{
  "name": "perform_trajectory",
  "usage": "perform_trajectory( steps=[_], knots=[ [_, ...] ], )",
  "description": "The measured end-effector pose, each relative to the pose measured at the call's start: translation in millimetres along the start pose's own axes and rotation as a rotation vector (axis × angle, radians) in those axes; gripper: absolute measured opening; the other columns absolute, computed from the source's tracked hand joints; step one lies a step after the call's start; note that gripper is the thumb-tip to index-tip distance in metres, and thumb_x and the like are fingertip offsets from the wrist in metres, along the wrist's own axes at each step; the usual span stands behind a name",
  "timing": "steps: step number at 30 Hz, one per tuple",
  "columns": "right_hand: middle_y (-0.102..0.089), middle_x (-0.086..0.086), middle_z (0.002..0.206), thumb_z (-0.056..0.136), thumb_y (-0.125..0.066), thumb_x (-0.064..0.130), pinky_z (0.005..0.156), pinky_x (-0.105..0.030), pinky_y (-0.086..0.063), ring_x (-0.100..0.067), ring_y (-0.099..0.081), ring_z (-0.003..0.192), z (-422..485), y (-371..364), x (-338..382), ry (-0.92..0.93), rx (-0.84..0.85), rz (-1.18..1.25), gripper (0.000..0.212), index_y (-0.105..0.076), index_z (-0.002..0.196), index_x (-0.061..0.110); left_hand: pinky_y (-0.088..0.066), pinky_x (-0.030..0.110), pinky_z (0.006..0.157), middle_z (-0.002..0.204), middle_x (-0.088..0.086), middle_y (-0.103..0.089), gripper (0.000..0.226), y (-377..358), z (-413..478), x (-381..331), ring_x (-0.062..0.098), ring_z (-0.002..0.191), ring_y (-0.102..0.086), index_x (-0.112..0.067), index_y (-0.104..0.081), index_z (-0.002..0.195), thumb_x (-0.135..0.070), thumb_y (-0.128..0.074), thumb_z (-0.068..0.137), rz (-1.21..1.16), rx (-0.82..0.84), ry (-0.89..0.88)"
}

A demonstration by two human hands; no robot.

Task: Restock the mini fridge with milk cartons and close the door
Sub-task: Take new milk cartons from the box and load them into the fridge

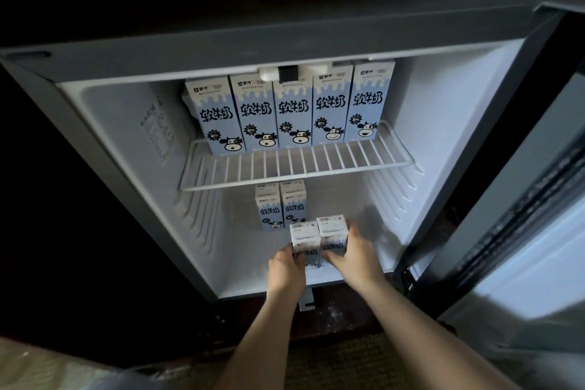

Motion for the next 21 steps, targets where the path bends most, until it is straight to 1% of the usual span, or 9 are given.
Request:
perform_trajectory(
  steps=[2,5,8,12,14,16,18,19,21],
  knots=[
    [-0.066,-0.006,0.116,0.074,-0.078,0.034,0.081,-0.028,-0.047,-0.025,-0.062,0.108,-4.8,-7.8,-2.4,-0.045,-0.001,0.021,0.064,-0.048,0.125,0.008,-0.046,0.032,0.074,0.108,0.014,-0.067,0.026,-7.0,0.0,6.1,0.029,0.098,-0.061,-0.009,-0.06,0.115,-0.018,-0.043,0.097,-0.041,-0.003,0.026],
    [-0.066,-0.008,0.113,0.069,-0.078,0.046,0.077,-0.03,-0.047,-0.027,-0.061,0.106,-4.9,-16.6,-5.9,-0.108,-0.03,0.037,0.068,-0.051,0.119,0.009,-0.04,0.026,0.071,0.109,0.011,-0.067,0.027,-11.3,0.9,6.0,0.028,0.099,-0.06,-0.015,-0.059,0.118,-0.023,-0.043,0.097,-0.132,-0.017,0.055],
    [-0.066,-0.01,0.11,0.072,-0.077,0.045,0.074,-0.03,-0.047,-0.028,-0.062,0.102,3.2,-14.7,-10.2,-0.17,-0.072,0.033,0.06,-0.05,0.112,0.008,-0.039,0.024,0.074,0.113,0.009,-0.066,0.029,-16.1,4.9,-0.7,0.027,0.102,-0.059,-0.017,-0.059,0.12,-0.025,-0.042,0.098,-0.206,0.002,0.036],
    [-0.064,-0.011,0.114,0.077,-0.073,0.043,0.076,-0.031,-0.048,-0.03,-0.061,0.105,18.2,-5.1,-16.0,-0.211,-0.124,-0.011,0.055,-0.049,0.112,0.008,-0.039,0.023,0.073,0.118,0.01,-0.065,0.036,-26.3,16.2,-6.7,0.019,0.091,-0.058,-0.022,-0.051,0.132,-0.027,-0.034,0.101,-0.283,0.049,0.049],
    [-0.065,-0.011,0.114,0.076,-0.073,0.044,0.079,-0.032,-0.049,-0.03,-0.061,0.105,27.5,-2.5,-21.1,-0.222,-0.141,0.013,0.055,-0.05,0.113,0.01,-0.037,0.022,0.078,0.124,0.009,-0.061,0.04,-32.7,22.5,-9.3,0.016,0.094,-0.056,-0.024,-0.043,0.14,-0.025,-0.031,0.102,-0.353,0.073,0.054],
    [-0.065,-0.01,0.114,0.074,-0.074,0.044,0.081,-0.034,-0.05,-0.029,-0.061,0.105,37.3,-0.2,-25.1,-0.218,-0.149,0.037,0.054,-0.052,0.112,0.011,-0.039,0.024,0.079,0.125,0.01,-0.06,0.04,-38.1,28.1,-13.1,0.018,0.096,-0.057,-0.023,-0.042,0.14,-0.022,-0.03,0.102,-0.384,0.107,0.056],
    [-0.065,-0.01,0.115,0.075,-0.074,0.043,0.083,-0.034,-0.048,-0.03,-0.06,0.107,45.7,3.4,-26.2,-0.208,-0.155,0.052,0.054,-0.053,0.112,0.01,-0.041,0.027,0.084,0.132,0.014,-0.056,0.041,-42.7,33.6,-16.9,0.024,0.11,-0.057,-0.019,-0.041,0.141,-0.019,-0.029,0.102,-0.402,0.137,0.079],
    [-0.065,-0.01,0.115,0.075,-0.074,0.042,0.083,-0.033,-0.047,-0.029,-0.06,0.108,49.6,4.5,-26.4,-0.204,-0.155,0.054,0.054,-0.054,0.113,0.01,-0.039,0.021,0.083,0.135,0.013,-0.053,0.042,-44.9,36.3,-18.2,0.023,0.113,-0.056,-0.017,-0.038,0.143,-0.018,-0.029,0.102,-0.426,0.14,0.097],
    [-0.065,-0.009,0.116,0.076,-0.074,0.041,0.083,-0.031,-0.046,-0.028,-0.059,0.109,57.8,4.5,-27.6,-0.194,-0.146,0.059,0.053,-0.056,0.115,0.01,-0.036,0.005,0.065,0.134,0.006,-0.051,0.044,-48.3,40.7,-22.8,0.011,0.094,-0.055,-0.013,-0.03,0.146,-0.014,-0.029,0.102,-0.514,0.146,0.128]
  ],
)
Point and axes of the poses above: each hand's wrist, its own z-axis towards the middle knuckle, its own y-axis out of the back of the hand, x = y × z, the point moved 3 cm from there along z, towards the middle knuckle
